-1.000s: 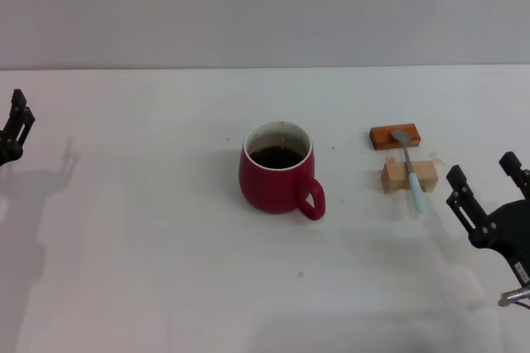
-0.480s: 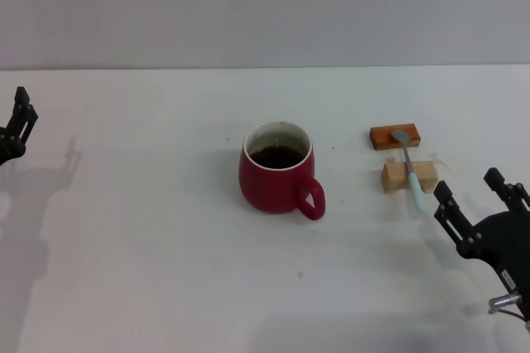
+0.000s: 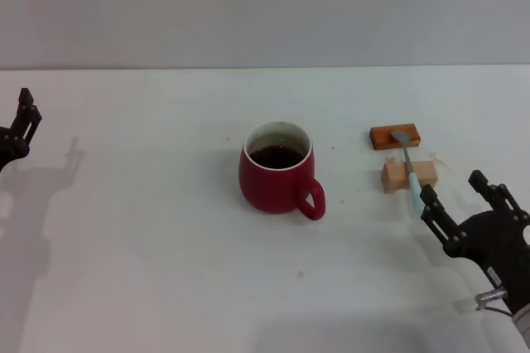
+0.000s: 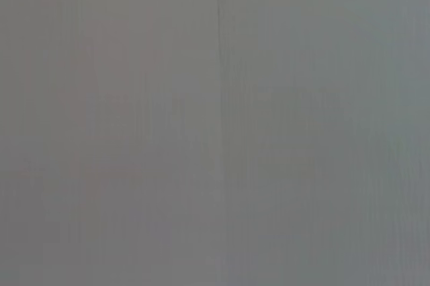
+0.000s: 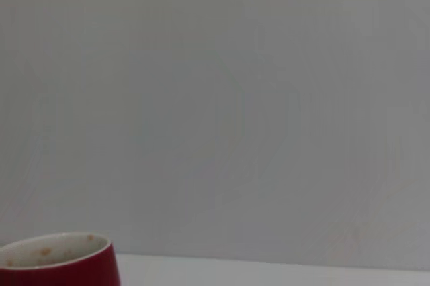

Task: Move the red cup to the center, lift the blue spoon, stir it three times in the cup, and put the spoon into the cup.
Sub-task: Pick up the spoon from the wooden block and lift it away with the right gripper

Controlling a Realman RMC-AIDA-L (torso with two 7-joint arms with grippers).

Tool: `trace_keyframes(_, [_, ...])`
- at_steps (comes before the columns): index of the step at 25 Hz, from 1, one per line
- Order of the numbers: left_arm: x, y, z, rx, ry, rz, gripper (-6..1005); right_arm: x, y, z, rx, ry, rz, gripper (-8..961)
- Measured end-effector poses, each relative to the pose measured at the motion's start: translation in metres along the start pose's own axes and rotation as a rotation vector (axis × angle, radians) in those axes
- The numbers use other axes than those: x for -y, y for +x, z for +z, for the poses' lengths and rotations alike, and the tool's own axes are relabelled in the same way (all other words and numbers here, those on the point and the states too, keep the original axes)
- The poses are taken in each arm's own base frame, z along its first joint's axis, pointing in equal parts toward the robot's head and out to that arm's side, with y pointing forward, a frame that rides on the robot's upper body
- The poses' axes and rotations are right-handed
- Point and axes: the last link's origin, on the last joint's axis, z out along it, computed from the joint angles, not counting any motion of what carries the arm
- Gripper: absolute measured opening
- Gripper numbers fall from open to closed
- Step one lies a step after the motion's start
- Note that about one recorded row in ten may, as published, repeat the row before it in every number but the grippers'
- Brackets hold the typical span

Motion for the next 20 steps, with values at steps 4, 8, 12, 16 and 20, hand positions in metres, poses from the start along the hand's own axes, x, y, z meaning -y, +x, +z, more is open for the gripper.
trace_keyframes(4, [0.000,0.000,0.000,0.000,-0.001,0.000,841,-0.002,0.002,0.002,-0.016,-0.008,0.002,740])
trace_keyframes(8, [-0.001,0.000,0.000,0.000,-0.004,0.000,841,-0.002,0.005,0.006,-0.045,-0.011,0.012,740])
trace_keyframes(12, [-0.001,0.000,0.001,-0.001,-0.005,0.000,841,-0.003,0.005,0.009,-0.058,-0.016,0.014,740])
trace_keyframes(16, [-0.002,0.001,0.001,-0.002,-0.008,0.001,841,-0.004,0.007,0.014,-0.080,-0.024,0.012,739])
trace_keyframes(20, [-0.002,0.001,0.001,-0.003,-0.010,0.001,841,-0.005,0.009,0.018,-0.106,-0.030,0.019,739])
